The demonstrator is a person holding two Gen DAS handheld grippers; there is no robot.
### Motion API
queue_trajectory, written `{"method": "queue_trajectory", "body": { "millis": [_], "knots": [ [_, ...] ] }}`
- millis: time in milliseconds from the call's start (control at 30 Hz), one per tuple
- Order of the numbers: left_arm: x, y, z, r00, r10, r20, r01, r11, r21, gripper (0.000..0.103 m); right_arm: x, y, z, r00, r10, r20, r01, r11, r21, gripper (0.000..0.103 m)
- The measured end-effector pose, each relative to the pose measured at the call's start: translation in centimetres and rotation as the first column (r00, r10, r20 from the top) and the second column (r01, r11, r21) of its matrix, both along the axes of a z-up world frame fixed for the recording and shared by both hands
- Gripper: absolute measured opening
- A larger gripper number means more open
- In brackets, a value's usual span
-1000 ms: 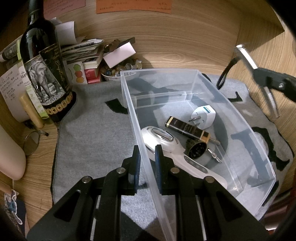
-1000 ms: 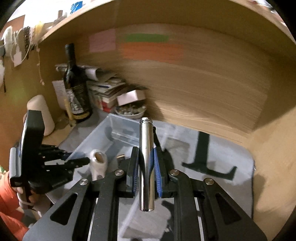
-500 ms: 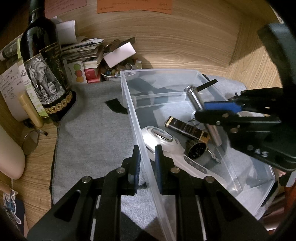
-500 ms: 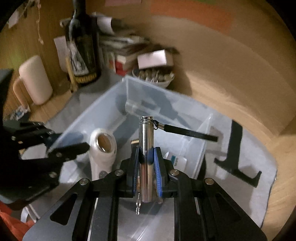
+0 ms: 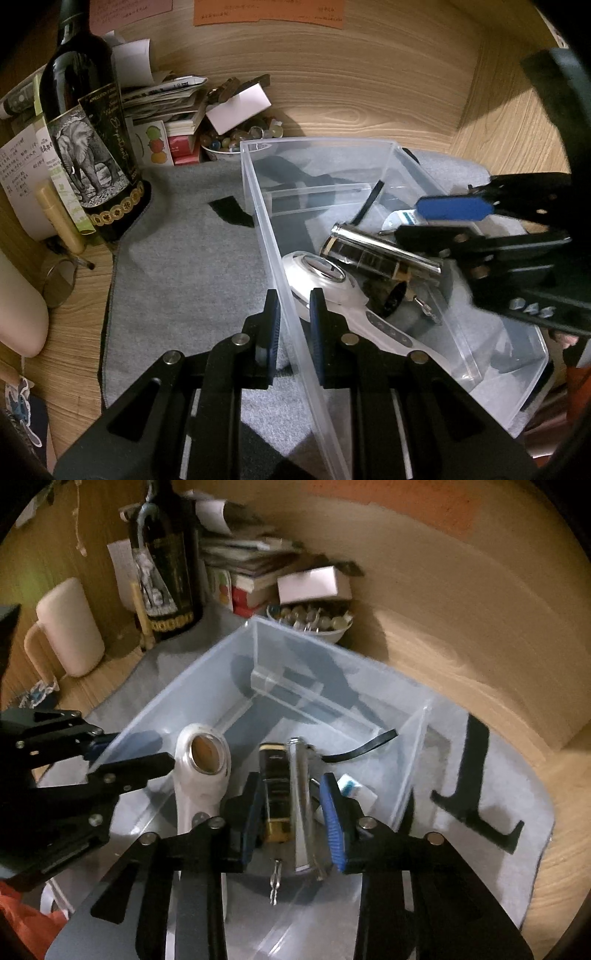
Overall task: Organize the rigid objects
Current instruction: 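Carry the metal cylinder into the box and open the right gripper, then grasp the small black plug with the right gripper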
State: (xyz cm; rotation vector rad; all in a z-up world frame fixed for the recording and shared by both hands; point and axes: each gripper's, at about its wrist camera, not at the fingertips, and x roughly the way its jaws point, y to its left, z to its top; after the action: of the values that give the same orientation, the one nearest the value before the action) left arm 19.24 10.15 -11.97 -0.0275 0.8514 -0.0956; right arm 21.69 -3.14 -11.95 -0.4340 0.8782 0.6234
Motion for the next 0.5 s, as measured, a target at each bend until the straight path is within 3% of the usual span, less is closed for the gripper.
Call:
{"method": "queue_trajectory", "body": {
  "millis": [33,167,333,500],
  "knots": [
    [0.0,0.0,0.0,1.000,0.000,0.000,0.000,1.000,0.000,0.016,-0.2,-0.2,0.4,1.000,-0.004,0.010,0.004,1.000,0.007,0.030],
    [0.0,0.0,0.0,1.000,0.000,0.000,0.000,1.000,0.002,0.016,-1.1,-1.7,2.1,0.996,-0.035,0.085,0.033,0.999,0.022,0.048],
    [0.0,0.0,0.1,1.000,-0.002,0.000,0.002,1.000,0.005,0.016,-1.9,-4.5,3.7,0.988,-0.096,0.123,0.090,0.994,0.055,0.049],
    [0.1,0.0,0.1,1.000,-0.002,-0.002,0.002,1.000,0.008,0.016,-2.7,-8.6,4.2,0.972,-0.196,0.132,0.186,0.979,0.084,0.057]
  ]
}}
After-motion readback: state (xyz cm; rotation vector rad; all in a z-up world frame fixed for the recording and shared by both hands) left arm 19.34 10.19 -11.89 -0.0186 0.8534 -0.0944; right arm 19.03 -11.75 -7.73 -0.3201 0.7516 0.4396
